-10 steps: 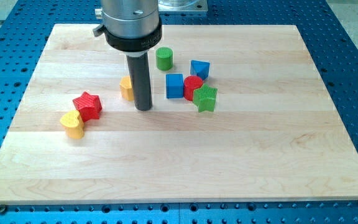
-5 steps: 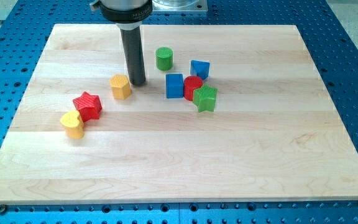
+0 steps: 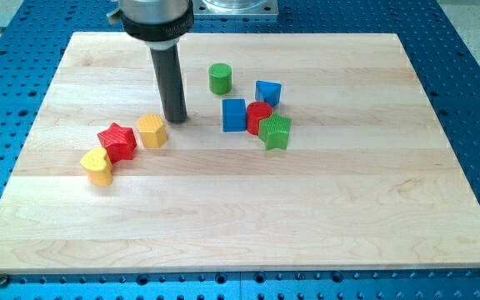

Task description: Slide the hexagon diagonally bottom right to the red star

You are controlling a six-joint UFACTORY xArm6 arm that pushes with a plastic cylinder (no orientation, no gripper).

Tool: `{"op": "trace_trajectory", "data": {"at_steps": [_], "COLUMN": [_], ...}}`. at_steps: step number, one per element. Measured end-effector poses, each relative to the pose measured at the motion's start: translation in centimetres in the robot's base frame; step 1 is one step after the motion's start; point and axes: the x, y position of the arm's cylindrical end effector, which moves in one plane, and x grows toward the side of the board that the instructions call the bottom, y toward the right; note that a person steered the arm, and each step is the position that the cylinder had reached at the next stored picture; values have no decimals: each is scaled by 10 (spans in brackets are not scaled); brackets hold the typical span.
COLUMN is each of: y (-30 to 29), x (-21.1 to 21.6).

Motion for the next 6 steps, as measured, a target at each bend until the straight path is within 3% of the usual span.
{"op": "trace_trajectory", "data": {"at_steps": [1, 3, 6], "y": [-16, -17, -6], "x": [-3, 65, 97]}}
